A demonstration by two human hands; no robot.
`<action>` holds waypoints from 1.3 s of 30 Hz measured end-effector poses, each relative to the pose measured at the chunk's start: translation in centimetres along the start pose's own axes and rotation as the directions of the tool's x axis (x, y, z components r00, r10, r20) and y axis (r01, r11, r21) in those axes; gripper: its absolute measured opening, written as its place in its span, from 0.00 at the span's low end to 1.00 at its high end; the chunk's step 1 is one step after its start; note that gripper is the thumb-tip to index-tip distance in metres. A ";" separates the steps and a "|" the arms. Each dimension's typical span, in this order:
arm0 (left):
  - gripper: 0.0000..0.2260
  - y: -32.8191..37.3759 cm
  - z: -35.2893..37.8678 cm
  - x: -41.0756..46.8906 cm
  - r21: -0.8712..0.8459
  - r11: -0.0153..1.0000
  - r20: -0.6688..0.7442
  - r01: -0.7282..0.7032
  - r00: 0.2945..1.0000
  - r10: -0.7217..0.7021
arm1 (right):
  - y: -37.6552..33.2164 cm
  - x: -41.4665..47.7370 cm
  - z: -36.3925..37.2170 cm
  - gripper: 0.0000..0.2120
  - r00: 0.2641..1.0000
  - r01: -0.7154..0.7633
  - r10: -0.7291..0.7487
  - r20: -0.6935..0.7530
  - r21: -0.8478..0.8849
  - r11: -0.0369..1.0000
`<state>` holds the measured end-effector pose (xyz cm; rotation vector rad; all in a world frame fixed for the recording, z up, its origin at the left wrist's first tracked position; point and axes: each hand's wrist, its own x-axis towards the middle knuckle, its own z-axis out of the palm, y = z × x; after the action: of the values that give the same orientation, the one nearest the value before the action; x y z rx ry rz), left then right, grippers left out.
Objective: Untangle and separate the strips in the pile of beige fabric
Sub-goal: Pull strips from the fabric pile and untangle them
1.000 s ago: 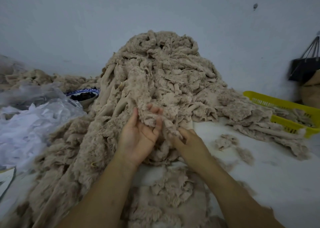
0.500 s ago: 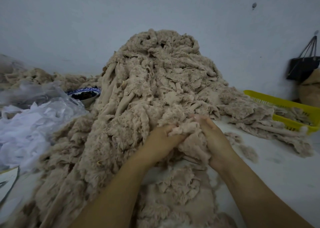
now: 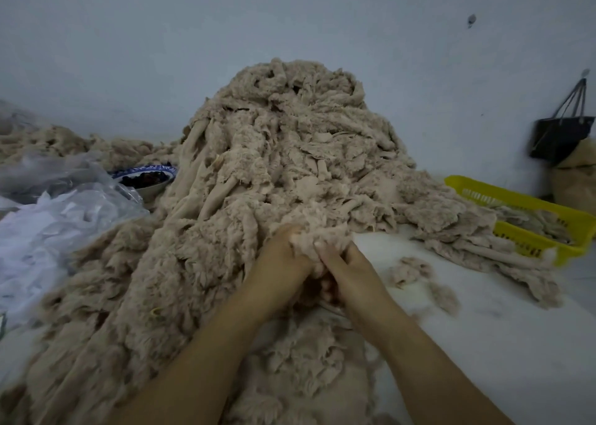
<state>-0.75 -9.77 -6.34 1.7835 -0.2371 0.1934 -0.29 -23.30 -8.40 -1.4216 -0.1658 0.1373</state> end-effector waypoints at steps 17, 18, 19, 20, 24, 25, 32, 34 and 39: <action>0.06 -1.2 -2.1 0.4 0.678 0.733 -0.248 -0.054 0.922 0.297 | -0.4 1.1 -2.1 0.22 0.957 -0.019 0.148 -0.248 0.459 0.888; 0.07 -0.7 -1.8 0.2 0.627 0.767 -0.216 -0.136 0.916 0.338 | -0.2 1.1 -1.6 0.23 0.970 -0.052 0.138 -0.199 0.386 0.921; 0.09 -0.5 -1.5 0.0 0.590 0.773 -0.137 -0.232 0.915 0.379 | -0.2 1.0 -1.2 0.24 0.984 -0.073 0.122 -0.133 0.324 0.943; 0.08 -0.3 -1.0 -0.4 0.568 0.758 -0.031 -0.321 0.912 0.409 | -0.1 1.0 -0.9 0.24 0.993 -0.078 0.097 -0.067 0.251 0.965; 0.04 -1.3 0.6 -0.8 0.568 0.735 0.219 -0.371 0.929 0.299 | 0.3 0.9 -0.5 0.11 0.988 -0.025 0.022 -0.152 -0.017 1.000; 0.08 -1.5 0.5 -0.5 0.595 0.738 0.198 -0.318 0.948 0.248 | 0.3 1.0 -0.7 0.11 0.981 -0.004 -0.005 -0.192 -0.049 0.999; 0.07 -2.3 -2.7 0.8 0.614 0.780 -0.218 0.117 0.976 0.025 | -1.5 1.3 -2.1 0.12 0.971 0.042 0.100 -0.216 0.572 0.819; 0.11 -2.1 -3.9 1.3 0.341 0.909 -0.419 0.238 0.905 -0.080 | -1.9 1.1 -2.6 0.11 0.966 0.032 0.138 -0.219 0.630 0.776; 0.18 -1.9 -4.0 1.0 0.522 0.850 -0.393 0.073 0.905 0.164 | -2.2 0.2 -2.2 0.18 0.973 -0.088 0.191 -0.127 0.563 0.822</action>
<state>0.73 -5.56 -6.96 2.2241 0.1064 0.7376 0.31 -25.71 -6.51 -0.8514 0.1261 0.1632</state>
